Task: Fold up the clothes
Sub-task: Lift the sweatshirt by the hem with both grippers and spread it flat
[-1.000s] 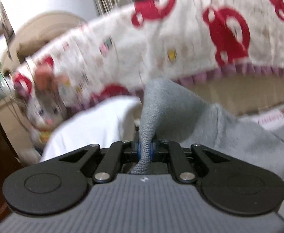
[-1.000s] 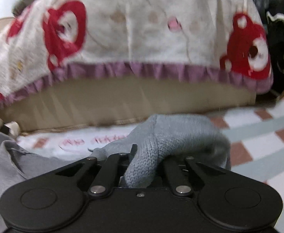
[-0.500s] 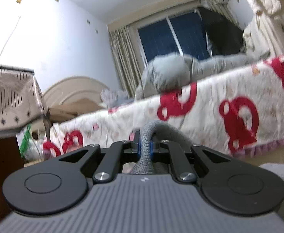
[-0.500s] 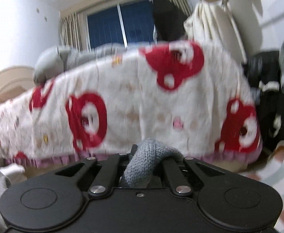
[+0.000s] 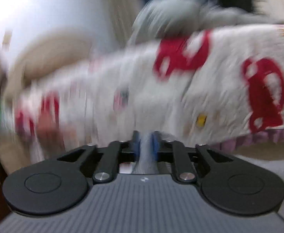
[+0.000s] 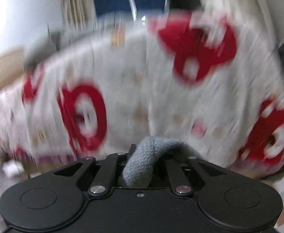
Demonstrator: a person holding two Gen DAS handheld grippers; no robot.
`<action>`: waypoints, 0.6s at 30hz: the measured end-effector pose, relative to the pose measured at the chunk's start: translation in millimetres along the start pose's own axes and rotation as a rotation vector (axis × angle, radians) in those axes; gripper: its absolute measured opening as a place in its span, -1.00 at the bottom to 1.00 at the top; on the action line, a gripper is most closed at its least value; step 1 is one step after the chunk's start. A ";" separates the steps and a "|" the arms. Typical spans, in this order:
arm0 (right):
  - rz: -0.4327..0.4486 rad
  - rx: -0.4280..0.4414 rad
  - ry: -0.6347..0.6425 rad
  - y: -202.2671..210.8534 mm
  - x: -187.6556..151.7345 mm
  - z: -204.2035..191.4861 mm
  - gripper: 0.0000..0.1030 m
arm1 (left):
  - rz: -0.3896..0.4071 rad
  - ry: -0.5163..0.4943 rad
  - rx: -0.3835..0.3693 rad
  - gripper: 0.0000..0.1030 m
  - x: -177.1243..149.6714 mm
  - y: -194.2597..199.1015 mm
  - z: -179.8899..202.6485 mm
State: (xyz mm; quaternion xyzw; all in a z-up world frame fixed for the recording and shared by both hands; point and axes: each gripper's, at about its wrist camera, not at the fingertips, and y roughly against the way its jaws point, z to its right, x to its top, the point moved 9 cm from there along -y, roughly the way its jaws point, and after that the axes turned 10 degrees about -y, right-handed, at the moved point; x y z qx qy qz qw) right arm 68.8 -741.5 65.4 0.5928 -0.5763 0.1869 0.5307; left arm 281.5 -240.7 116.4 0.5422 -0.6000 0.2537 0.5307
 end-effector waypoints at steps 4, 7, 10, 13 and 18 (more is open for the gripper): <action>-0.132 -0.194 -0.105 -45.3 -85.5 35.1 0.02 | -0.140 0.105 -0.156 -0.43 -92.1 -5.5 37.1; -0.230 -0.101 -0.130 -37.8 -162.7 36.3 -0.02 | -0.207 0.086 -0.306 -0.43 -160.0 18.1 75.4; -0.276 -0.045 -0.128 -8.4 -222.0 39.8 -0.01 | -0.275 0.056 -0.460 -0.39 -209.2 51.5 111.9; -0.365 -0.008 -0.164 16.3 -267.4 46.2 0.00 | -0.322 0.033 -0.566 -0.34 -238.9 81.2 141.8; -0.433 0.031 -0.269 35.2 -280.0 48.4 0.15 | -0.336 -0.061 -0.728 -0.05 -265.1 123.1 191.8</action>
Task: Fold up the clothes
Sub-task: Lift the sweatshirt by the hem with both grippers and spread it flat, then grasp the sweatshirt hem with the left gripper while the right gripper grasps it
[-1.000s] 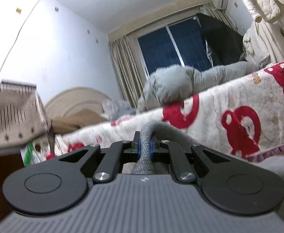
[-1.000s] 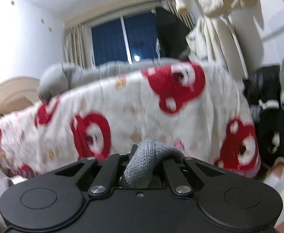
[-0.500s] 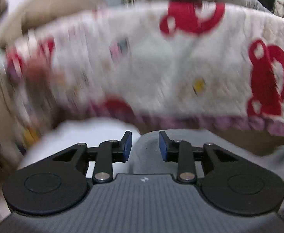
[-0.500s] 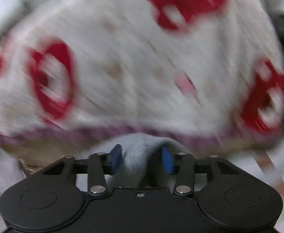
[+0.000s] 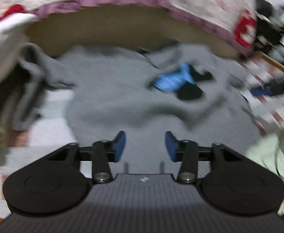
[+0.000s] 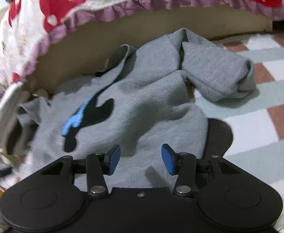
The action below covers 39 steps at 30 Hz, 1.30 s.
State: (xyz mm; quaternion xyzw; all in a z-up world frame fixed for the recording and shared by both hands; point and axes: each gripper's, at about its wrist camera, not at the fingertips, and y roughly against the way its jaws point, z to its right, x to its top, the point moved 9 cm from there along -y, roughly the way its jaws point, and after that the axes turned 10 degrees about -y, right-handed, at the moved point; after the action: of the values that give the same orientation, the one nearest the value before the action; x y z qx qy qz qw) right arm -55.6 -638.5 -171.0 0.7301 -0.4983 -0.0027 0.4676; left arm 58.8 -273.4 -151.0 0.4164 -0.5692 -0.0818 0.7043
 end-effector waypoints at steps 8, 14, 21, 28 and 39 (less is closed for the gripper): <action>-0.054 -0.126 -0.072 -4.0 -24.4 26.4 0.17 | -0.097 -0.108 -0.025 0.08 -25.2 -17.1 40.4; -0.121 -0.126 -0.084 -12.1 -35.9 30.3 0.17 | -0.157 -0.114 -0.084 0.08 -34.9 -26.2 54.1; -0.285 -0.153 -0.003 -27.7 -65.4 25.2 0.28 | -0.231 -0.182 -0.094 0.16 -57.1 -33.4 69.7; -0.300 -0.011 0.121 -31.6 -72.7 -8.1 -0.82 | -0.190 -0.204 -0.060 -0.75 -50.9 -36.9 64.7; 0.122 0.009 -0.001 -48.0 53.6 -2.1 -0.32 | -0.039 0.181 0.056 -0.91 54.4 -84.4 -36.6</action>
State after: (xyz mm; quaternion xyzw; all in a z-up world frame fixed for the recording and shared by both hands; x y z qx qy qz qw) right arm 7.1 -673.1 -178.0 0.7004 -0.5421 0.0275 0.4635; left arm 139.3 -341.4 -168.6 0.4528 -0.4971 -0.0416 0.7390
